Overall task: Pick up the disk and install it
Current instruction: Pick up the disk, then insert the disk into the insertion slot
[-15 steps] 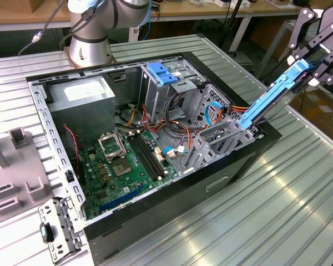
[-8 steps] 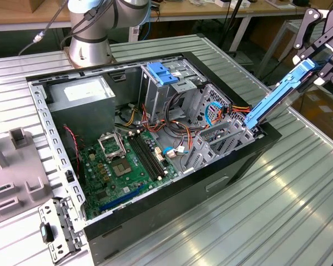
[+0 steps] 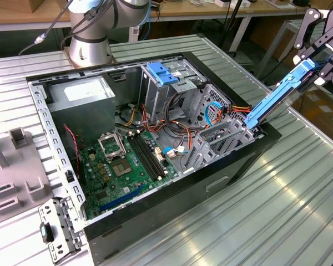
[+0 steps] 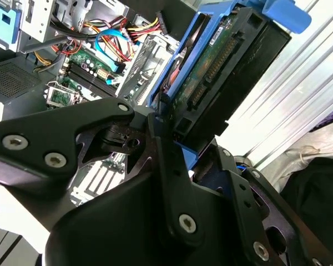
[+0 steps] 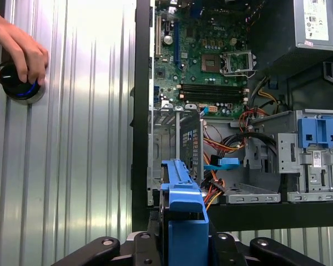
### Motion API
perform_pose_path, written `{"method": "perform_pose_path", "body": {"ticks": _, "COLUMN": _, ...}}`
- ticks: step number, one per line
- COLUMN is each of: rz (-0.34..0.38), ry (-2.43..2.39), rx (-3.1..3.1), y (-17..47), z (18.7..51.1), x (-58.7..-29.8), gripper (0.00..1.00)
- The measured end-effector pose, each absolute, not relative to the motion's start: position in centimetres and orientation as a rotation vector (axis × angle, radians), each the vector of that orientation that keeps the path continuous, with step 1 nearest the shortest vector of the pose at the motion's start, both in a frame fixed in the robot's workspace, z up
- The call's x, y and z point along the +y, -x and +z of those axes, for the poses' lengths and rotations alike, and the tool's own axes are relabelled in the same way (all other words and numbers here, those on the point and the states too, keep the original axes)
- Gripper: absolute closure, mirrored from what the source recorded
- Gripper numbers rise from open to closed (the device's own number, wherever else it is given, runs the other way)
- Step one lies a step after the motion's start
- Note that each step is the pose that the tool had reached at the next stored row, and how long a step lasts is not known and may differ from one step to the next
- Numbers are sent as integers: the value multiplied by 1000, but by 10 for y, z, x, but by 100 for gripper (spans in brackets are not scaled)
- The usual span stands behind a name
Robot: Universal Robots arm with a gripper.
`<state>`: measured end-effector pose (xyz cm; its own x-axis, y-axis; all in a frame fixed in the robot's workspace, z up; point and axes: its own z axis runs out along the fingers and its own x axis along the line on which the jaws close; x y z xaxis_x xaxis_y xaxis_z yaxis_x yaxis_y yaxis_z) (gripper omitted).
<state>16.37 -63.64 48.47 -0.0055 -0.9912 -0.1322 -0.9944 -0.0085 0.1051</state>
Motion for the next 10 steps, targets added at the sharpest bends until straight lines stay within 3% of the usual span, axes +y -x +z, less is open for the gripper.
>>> {"method": "perform_pose_path", "body": {"ticks": 10, "rz": 262, "ry": 2202, "rx": 2198, "y": -156, "z": 485, "x": -636, "gripper": 63}}
